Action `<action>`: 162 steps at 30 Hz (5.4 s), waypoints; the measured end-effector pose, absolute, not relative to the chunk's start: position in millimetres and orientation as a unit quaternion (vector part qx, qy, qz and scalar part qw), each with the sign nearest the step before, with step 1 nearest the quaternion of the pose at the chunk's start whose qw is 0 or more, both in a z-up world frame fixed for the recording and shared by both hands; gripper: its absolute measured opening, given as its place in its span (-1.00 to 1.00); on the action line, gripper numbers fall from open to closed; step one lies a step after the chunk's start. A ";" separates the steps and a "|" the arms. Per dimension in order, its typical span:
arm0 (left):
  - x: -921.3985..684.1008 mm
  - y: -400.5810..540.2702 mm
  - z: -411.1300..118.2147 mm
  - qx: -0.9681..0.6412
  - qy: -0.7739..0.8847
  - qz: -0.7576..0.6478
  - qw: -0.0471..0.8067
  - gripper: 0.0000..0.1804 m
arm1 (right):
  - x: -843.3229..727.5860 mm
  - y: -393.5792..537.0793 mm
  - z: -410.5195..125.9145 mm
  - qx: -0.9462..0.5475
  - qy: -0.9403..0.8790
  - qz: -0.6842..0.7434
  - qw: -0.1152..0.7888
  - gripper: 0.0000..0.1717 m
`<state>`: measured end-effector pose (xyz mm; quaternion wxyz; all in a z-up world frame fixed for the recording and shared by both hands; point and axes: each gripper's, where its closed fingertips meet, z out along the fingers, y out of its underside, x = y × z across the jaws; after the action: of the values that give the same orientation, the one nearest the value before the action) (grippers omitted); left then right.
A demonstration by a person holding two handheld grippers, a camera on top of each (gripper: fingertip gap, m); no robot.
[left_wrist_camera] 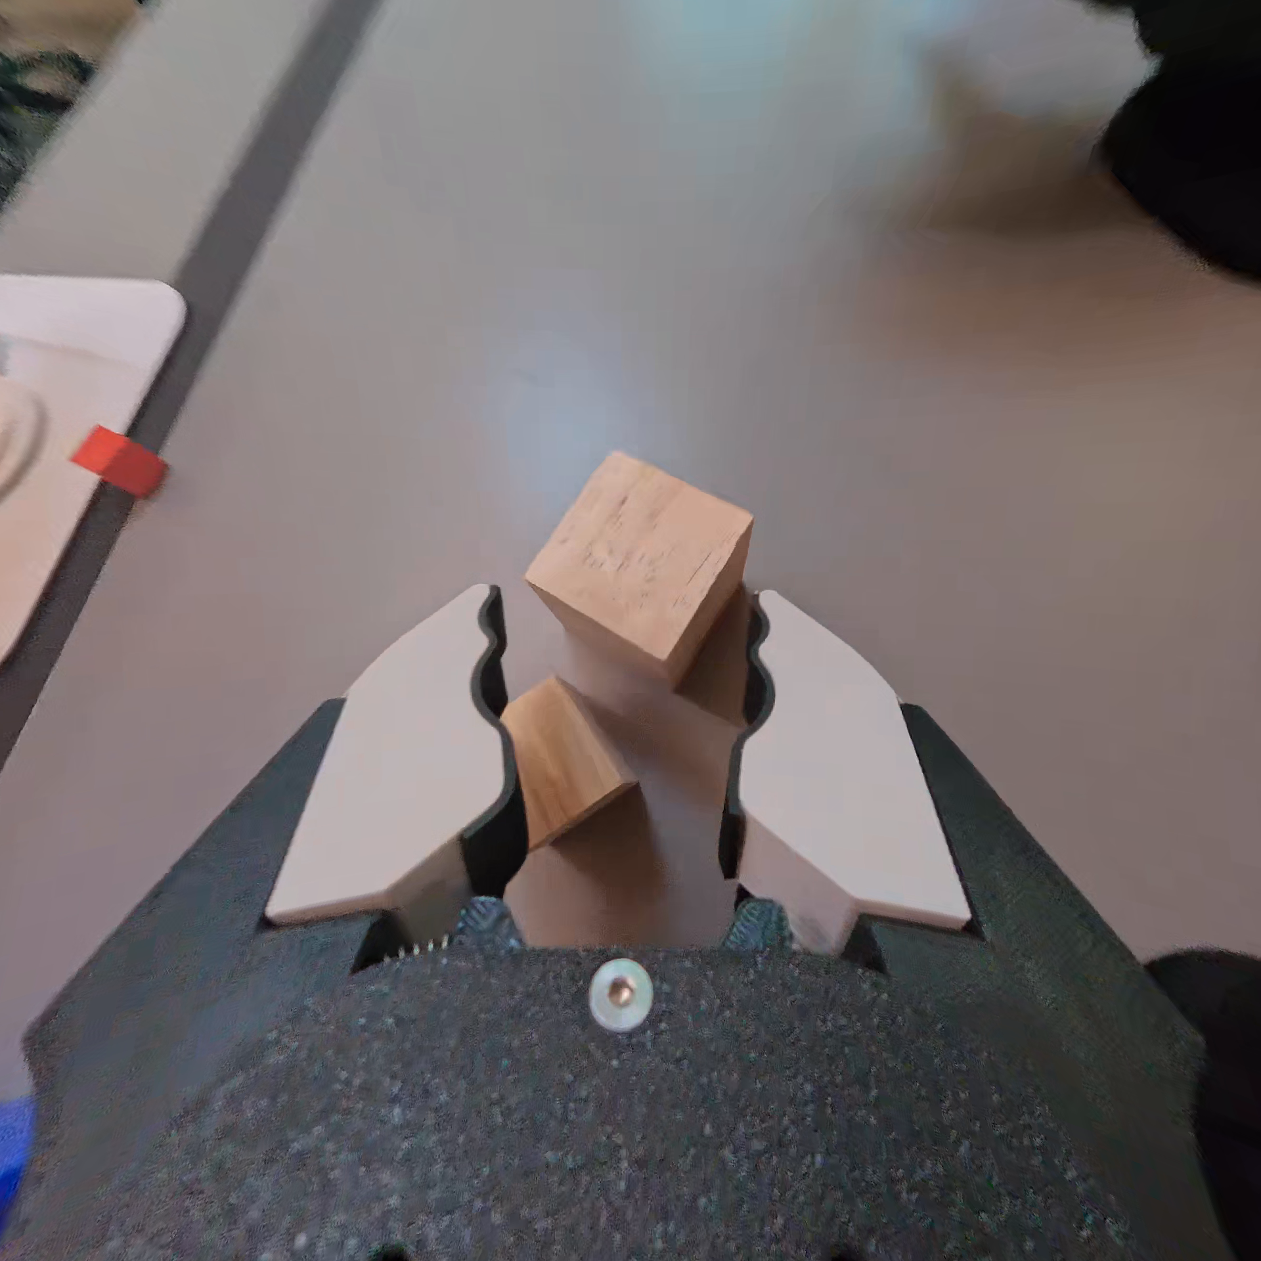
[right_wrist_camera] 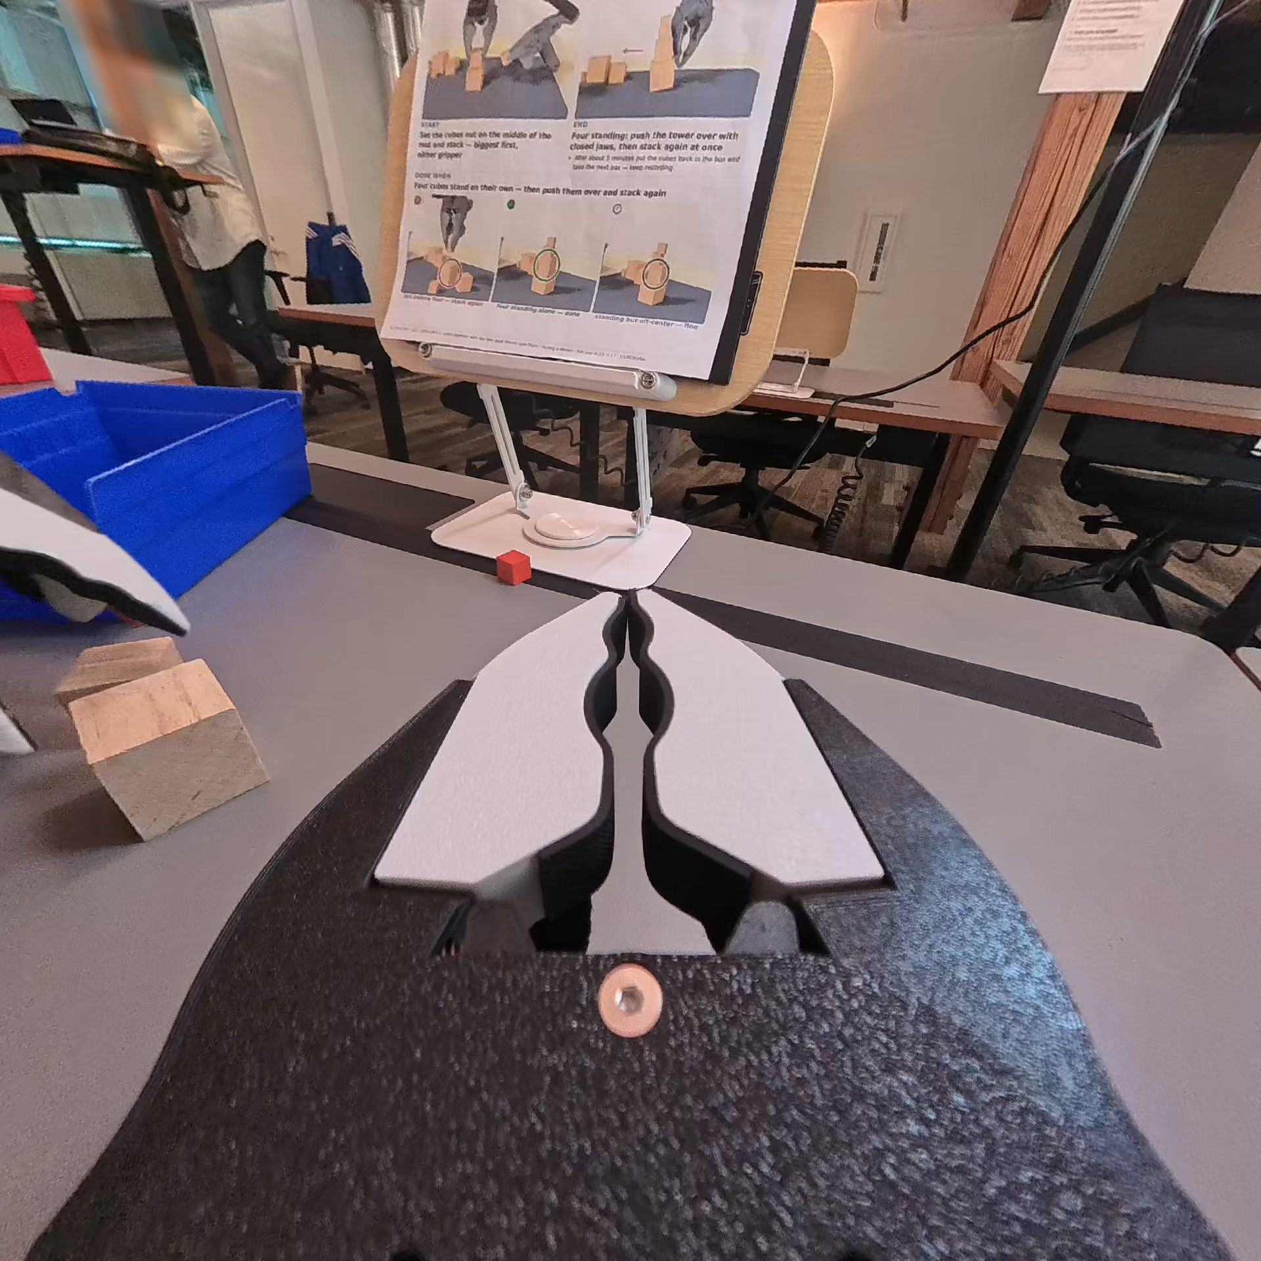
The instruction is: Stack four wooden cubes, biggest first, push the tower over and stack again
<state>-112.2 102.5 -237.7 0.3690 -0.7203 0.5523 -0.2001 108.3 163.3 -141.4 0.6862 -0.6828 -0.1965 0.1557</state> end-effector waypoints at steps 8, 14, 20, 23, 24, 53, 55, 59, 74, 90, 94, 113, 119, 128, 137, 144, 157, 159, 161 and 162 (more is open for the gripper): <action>-106.2 108.6 -267.1 -0.688 0.682 -0.098 0.226 -0.16 | 116.5 163.6 -137.1 -0.681 -0.187 0.162 0.690 -1.00; -87.3 120.1 -263.8 -0.671 0.698 -0.058 0.242 -0.30 | 118.2 162.5 -134.2 -0.678 -0.185 0.168 0.691 -1.00; -59.7 136.1 -245.5 -0.684 0.680 -0.073 0.252 -0.31 | 114.4 161.2 -135.5 -0.679 -0.190 0.173 0.688 -1.00; -46.6 144.6 -249.1 -0.686 0.667 -0.107 0.271 -0.31 | 114.3 160.6 -135.0 -0.678 -0.190 0.175 0.688 -1.00; -42.1 145.1 -250.1 -0.687 0.659 -0.128 0.279 -0.31 | 114.4 160.5 -134.7 -0.678 -0.190 0.176 0.688 -1.00; -72.9 160.0 -277.1 -0.722 0.626 -0.107 0.275 -0.31 | 103.8 159.5 -143.0 -0.686 -0.206 0.185 0.673 -1.00; -75.6 161.3 -270.2 -0.725 0.616 -0.110 0.287 -0.29 | 103.6 159.3 -142.9 -0.685 -0.207 0.186 0.673 -1.00; -89.4 159.3 -251.6 -0.731 0.604 -0.105 0.301 -0.32 | 103.0 159.4 -143.4 -0.686 -0.207 0.188 0.672 -1.00; -173.1 115.9 -256.6 -0.847 0.467 -0.026 0.252 -0.35 | 98.8 158.6 -145.2 -0.688 -0.211 0.195 0.666 -1.00; -155.7 120.5 -266.4 -0.854 0.348 -0.079 0.379 -0.50 | 97.3 155.0 -139.0 -0.682 -0.213 0.200 0.671 -1.00; -124.7 121.0 -223.4 -0.795 0.397 -0.172 0.425 -0.50 | 95.6 154.7 -139.5 -0.682 -0.214 0.202 0.669 -1.00; -61.5 152.3 -218.1 -0.680 0.590 -0.272 0.340 -0.50 | 89.1 154.0 -143.9 -0.685 -0.224 0.204 0.662 -1.00; -62.4 155.6 -229.1 -0.688 0.590 -0.258 0.334 -0.50 | 84.2 152.7 -147.1 -0.687 -0.231 0.206 0.657 -1.00; -61.7 156.1 -231.5 -0.692 0.594 -0.248 0.326 -0.50 | 81.5 152.5 -150.0 -0.689 -0.235 0.208 0.653 -1.00; -61.2 156.2 -231.9 -0.691 0.599 -0.239 0.326 -0.50 | 78.8 151.8 -152.3 -0.690 -0.239 0.210 0.650 -1.00; -60.8 156.9 -230.6 -0.687 0.598 -0.244 0.333 -0.50 | 77.7 151.4 -153.2 -0.691 -0.241 0.210 0.648 -1.00; -56.8 155.3 -228.5 -0.665 0.597 -0.284 0.346 -0.50 | 77.0 151.4 -154.6 -0.692 -0.243 0.210 0.647 -1.00; -56.6 155.4 -229.2 -0.664 0.596 -0.289 0.346 -0.50 | 77.1 151.5 -155.0 -0.692 -0.243 0.210 0.646 -1.00; -56.6 155.3 -228.9 -0.663 0.595 -0.294 0.348 -0.50 | 76.9 151.5 -155.2 -0.692 -0.243 0.210 0.646 -1.00; -56.5 155.1 -228.8 -0.661 0.595 -0.296 0.348 -0.50 | 76.9 151.5 -155.2 -0.692 -0.243 0.210 0.646 -1.00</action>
<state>-56.5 155.1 -228.8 0.3483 -0.6615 0.5945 -0.2961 76.9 151.5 -155.2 0.6459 -0.6924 -0.2433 0.2104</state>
